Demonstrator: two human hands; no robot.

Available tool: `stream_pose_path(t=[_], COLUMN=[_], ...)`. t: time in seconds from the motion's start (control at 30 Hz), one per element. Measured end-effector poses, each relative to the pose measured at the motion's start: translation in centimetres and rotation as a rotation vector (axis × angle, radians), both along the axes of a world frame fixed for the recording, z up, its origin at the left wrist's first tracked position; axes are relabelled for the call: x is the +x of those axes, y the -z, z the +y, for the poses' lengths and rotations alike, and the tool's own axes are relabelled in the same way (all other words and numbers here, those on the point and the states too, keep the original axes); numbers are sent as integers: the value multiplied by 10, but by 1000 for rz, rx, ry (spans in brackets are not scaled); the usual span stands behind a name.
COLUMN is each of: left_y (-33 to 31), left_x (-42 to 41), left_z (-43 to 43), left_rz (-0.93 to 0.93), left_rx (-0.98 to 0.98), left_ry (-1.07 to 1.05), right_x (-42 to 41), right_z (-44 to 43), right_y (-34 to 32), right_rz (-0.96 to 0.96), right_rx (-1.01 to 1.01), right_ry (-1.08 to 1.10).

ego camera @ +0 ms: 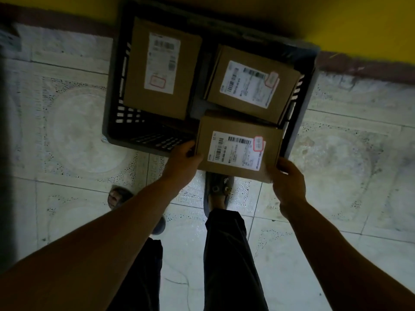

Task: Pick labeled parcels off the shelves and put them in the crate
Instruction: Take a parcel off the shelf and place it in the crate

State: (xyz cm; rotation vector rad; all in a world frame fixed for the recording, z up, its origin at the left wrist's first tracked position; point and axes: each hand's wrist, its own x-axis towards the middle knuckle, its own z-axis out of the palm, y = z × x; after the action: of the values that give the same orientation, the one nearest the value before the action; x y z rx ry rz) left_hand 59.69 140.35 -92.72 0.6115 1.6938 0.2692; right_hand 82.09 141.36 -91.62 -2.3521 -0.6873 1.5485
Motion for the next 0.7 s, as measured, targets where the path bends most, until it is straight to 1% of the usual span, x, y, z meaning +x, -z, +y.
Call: stream_pose_path(t=[0.1,0.23,0.3,0.43,0.5,0.57,0.7], left_y=[10,16,19,21,22,21,8], left_x=[9,11,11,15,17,19,18], left_z=[3,11,14,16,18,20,22], left_rz=[14,7,-26,-54,-26,1,-4], left_rx=[14,52,54,-40,-75,-89,-61], left_ry=[41,-6,-29,9,47,63,26], right_x=[7,10,9,4,1,-1,-4], right_z=[0,5,7,5,3,1,1], right_y=[9,16,18,23,25,27,14], right_rz=[-11,-33,-54,-93,-108,-102,-79], right_rx=[-10,3,19,23,-17,-55,-44], right_ry=[-1,-13,-31,-146,-250,-295,-246])
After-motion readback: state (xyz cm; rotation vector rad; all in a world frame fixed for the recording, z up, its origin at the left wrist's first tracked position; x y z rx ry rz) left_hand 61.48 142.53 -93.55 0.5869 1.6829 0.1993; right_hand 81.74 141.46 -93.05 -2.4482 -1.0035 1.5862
